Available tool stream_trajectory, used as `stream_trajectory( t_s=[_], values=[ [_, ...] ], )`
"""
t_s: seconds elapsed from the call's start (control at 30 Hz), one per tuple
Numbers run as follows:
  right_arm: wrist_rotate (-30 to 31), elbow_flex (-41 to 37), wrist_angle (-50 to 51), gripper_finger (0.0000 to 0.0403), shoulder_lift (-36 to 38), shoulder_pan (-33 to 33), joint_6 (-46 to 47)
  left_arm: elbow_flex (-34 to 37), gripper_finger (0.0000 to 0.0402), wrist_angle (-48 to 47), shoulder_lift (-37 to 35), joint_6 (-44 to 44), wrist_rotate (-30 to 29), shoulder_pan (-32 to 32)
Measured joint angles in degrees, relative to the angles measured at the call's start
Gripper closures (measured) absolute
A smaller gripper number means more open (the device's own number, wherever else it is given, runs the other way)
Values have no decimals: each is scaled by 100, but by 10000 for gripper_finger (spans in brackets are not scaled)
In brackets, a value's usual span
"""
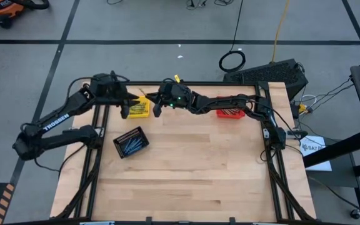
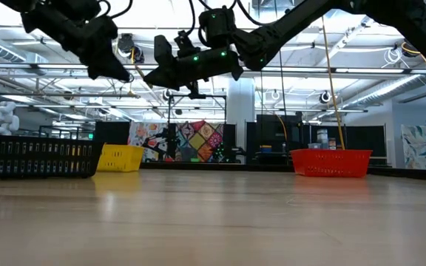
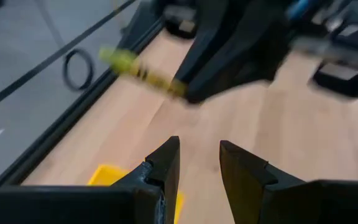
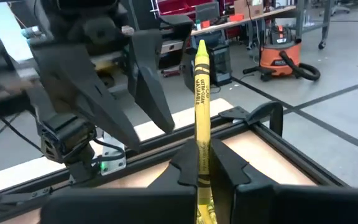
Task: Sort crayons
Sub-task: Put the light green crayon into the yellow bin
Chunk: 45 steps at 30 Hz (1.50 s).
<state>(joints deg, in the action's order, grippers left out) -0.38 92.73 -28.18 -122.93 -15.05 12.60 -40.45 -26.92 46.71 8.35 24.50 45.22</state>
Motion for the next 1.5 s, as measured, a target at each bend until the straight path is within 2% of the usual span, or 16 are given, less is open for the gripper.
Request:
stream_trajectory(
  t_s=[0.1,0.53,0.83,1.3,1.5],
  values=[
    [-167,0,-46,403,0,0,8,0,288,291,-1,-154,340,89],
    [-281,0,-79,403,0,11,17,0,288,615,39,-217,359,211],
    [-299,0,-88,403,0,28,17,0,288,942,413,-508,360,207],
    [-452,0,-75,403,0,44,-2,0,289,1440,596,-505,701,202],
    [-460,-2,-66,403,0,48,-7,0,296,1508,658,-503,1198,205]
  ],
)
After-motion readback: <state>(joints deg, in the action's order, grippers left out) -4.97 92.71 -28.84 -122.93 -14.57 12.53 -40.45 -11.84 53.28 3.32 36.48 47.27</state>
